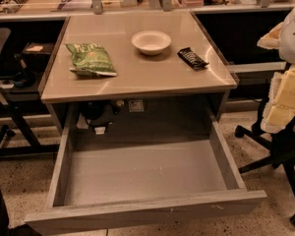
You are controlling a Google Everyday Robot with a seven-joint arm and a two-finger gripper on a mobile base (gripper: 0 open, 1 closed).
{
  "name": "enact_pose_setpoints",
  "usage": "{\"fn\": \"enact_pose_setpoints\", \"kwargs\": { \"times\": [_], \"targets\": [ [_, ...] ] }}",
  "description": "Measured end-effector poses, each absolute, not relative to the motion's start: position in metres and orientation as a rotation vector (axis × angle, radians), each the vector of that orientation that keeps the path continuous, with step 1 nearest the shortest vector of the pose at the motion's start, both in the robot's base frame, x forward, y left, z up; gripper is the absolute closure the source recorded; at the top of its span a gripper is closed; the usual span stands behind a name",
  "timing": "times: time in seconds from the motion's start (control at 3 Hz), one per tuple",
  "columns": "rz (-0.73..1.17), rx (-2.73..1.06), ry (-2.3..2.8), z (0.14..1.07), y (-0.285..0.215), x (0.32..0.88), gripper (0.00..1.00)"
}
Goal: Place rxbar chocolate into top drawer
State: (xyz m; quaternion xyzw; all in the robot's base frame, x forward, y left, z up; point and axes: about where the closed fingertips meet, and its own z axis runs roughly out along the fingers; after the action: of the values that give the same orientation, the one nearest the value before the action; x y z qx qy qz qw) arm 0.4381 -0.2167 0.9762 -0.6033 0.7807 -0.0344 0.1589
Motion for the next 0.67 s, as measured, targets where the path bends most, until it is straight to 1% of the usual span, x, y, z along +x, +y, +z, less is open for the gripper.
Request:
{"fn": "enact_pose_setpoints", "kwargs": {
  "times": [0.33, 0.67],
  "targets": [
    [-0.098, -1.724, 2.232, 0.976, -0.217, 0.438, 0.0],
    [-0.028, -1.623, 2.287, 0.964, -0.204, 0.461, 0.0]
  ]
}}
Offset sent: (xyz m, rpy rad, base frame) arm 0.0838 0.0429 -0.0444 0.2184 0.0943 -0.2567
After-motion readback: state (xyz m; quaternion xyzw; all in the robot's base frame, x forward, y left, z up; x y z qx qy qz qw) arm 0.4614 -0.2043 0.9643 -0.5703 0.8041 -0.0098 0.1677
